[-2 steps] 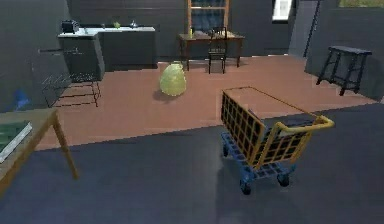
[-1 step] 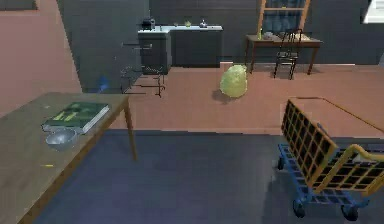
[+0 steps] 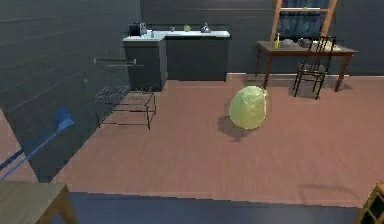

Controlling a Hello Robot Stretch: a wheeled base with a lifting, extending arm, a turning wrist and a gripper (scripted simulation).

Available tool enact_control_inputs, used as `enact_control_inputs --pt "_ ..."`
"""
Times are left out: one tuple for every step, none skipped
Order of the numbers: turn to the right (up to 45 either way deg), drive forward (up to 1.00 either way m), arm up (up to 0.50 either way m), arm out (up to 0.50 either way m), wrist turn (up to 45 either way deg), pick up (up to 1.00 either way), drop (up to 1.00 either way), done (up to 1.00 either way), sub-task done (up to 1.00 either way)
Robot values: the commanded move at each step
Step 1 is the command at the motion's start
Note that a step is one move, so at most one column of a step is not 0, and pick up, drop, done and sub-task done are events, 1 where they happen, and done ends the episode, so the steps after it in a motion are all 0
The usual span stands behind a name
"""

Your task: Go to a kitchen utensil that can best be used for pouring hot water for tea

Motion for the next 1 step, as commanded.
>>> enact_control_inputs --pt "-3.0 0.00 0.00 0.00 0.0 0.00 0.00 0.00 0.00"
